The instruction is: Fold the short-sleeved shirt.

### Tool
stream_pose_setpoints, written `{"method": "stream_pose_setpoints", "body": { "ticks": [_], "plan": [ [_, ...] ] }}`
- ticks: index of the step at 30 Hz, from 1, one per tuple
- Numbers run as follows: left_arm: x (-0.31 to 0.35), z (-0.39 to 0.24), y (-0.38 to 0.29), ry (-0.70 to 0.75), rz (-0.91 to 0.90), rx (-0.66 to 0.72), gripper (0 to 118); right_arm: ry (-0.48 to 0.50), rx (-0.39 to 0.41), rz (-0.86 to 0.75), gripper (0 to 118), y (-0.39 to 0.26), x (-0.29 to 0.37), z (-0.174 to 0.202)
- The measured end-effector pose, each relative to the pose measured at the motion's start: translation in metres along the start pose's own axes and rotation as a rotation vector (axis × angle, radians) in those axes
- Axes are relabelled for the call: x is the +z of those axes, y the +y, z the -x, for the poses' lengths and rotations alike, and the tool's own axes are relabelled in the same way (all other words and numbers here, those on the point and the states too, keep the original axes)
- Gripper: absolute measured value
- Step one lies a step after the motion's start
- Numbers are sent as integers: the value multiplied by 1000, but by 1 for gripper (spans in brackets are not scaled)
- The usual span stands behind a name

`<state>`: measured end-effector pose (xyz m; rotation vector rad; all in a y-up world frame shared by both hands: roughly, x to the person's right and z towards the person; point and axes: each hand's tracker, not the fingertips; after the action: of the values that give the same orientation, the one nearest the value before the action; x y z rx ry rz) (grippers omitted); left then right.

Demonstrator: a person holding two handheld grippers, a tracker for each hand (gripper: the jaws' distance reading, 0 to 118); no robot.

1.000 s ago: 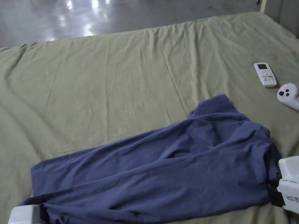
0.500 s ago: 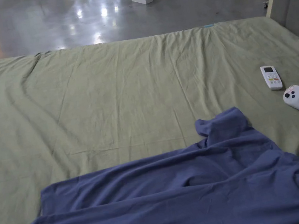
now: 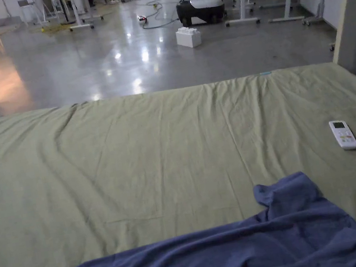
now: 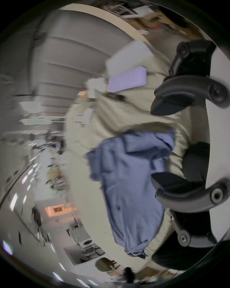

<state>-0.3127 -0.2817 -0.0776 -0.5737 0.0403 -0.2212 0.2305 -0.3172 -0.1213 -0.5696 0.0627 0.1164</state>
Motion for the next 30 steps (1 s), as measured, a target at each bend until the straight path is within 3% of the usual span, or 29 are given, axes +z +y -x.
{"method": "stream_pose_setpoints", "body": {
  "ticks": [1, 3, 6, 8, 10, 12, 13, 14, 15, 16, 22, 26, 30],
  "plan": [
    [19, -8, 7, 8, -68, -91, 99, -4, 47, -73, 86, 5, 15, 6],
    [50, -22, 23, 16, -156, -129, 100, 11, 77, -175, 87, 18, 42, 20],
    [83, -38, 34, 27, -295, -89, 99, 68, 79, -287, 85, 34, 67, 41],
    [97, -50, 40, 46, -381, -37, 93, 90, 75, -342, 76, 43, 75, 53],
    [109, -61, 47, 57, -428, 9, 75, 113, 92, -391, 51, 52, 84, 66],
    [117, -67, 50, 25, -446, 32, 68, 135, 75, -395, 29, 55, 86, 72],
    [121, -68, 51, 16, -453, 40, 65, 149, 85, -405, 26, 57, 88, 75],
    [125, -68, 52, 6, -453, 43, 54, 164, 94, -408, 23, 59, 90, 78],
    [128, -68, 52, 4, -452, 44, 25, 189, 90, -403, 16, 59, 92, 79],
    [128, -69, 53, 8, -450, 56, 7, 193, 106, -416, 9, 59, 94, 81],
    [133, -58, 47, -7, -428, 156, 5, 208, 111, -402, 0, 50, 94, 83],
    [125, -57, 47, -14, -374, 162, 5, 247, -17, -303, 0, 41, 89, 74],
    [116, -58, 48, -72, -340, 178, 5, 257, -27, -323, 0, 40, 90, 67]
  ]
}}
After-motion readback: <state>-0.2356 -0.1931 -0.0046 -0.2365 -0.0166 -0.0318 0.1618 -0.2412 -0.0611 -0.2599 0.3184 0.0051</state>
